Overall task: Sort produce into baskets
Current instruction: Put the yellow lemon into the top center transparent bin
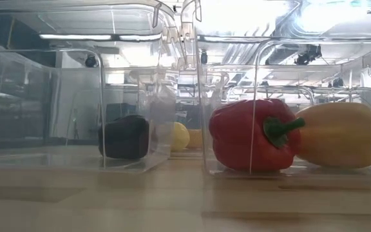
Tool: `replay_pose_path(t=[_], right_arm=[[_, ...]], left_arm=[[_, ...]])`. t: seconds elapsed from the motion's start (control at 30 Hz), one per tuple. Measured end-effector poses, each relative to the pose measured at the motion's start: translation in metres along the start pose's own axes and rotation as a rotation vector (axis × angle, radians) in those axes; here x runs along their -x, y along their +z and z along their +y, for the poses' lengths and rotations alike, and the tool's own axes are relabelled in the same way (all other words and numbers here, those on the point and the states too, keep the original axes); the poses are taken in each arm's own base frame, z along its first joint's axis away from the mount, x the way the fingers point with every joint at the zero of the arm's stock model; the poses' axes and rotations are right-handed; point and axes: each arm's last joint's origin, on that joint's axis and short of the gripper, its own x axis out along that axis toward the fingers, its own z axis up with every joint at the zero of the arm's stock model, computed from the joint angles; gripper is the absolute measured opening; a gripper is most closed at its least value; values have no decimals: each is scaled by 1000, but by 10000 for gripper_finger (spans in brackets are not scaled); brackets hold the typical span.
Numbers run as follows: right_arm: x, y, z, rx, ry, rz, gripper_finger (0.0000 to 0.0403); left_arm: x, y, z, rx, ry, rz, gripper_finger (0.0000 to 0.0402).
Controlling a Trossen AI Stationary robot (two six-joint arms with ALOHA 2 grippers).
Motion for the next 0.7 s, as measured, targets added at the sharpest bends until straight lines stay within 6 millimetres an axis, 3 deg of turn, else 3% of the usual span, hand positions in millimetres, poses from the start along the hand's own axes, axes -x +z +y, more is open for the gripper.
replay_pose_path(t=[0.2, 0.3, 0.5, 0.7], right_arm=[[5, -6, 5, 24, 37, 26, 325], [8, -10, 9, 40, 51, 29, 325], [15, -18, 14, 65, 82, 40, 325], [21, -24, 17, 77, 46, -12, 325]], left_arm=[[-44, 37, 8, -188, 66, -83, 288], [-63, 58, 22, -230, 153, -127, 288], [-108, 106, 73, -190, 261, -132, 289], [-157, 130, 122, -80, 349, -105, 290]])
